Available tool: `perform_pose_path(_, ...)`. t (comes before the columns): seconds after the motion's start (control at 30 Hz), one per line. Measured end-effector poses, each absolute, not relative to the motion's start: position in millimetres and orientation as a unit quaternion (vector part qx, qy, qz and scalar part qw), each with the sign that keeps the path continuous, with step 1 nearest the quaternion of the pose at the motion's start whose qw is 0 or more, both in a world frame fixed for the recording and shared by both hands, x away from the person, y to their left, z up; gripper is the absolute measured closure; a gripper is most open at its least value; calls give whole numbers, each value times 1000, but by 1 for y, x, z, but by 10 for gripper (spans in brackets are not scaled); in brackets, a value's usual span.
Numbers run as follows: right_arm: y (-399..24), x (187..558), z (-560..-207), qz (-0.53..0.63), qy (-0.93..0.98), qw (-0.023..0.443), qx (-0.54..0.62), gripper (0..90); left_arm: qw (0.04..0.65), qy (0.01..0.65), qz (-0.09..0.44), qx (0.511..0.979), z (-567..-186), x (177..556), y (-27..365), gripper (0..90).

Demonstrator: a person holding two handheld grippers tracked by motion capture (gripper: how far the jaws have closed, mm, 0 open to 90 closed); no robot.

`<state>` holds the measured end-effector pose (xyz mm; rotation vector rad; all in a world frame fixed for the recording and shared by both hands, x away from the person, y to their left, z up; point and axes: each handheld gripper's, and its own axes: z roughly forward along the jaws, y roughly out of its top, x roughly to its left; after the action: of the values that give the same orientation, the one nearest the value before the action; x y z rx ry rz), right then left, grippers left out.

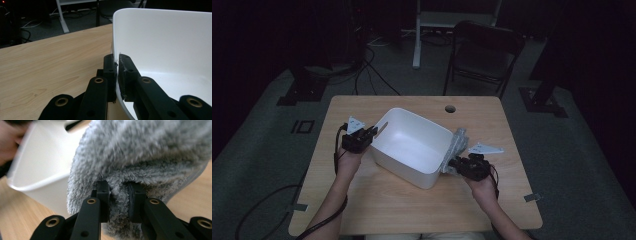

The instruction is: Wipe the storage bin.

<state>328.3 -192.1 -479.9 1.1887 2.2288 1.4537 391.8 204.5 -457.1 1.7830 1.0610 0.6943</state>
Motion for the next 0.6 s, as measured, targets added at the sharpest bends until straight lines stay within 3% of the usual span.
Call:
perform_pose_path(0.07, -187, 335, -501, 473, 771, 94, 417, 756, 459, 431, 281, 724, -457, 392, 204, 849)
perform_pose_path(0.47, -189, 343, -504, 465, 774, 93, 419, 758, 458, 434, 282, 723, -457, 391, 203, 848)
perform_pose_path(0.6, -184, 349, -520, 429, 787, 90, 434, 758, 458, 435, 282, 722, -457, 391, 203, 847)
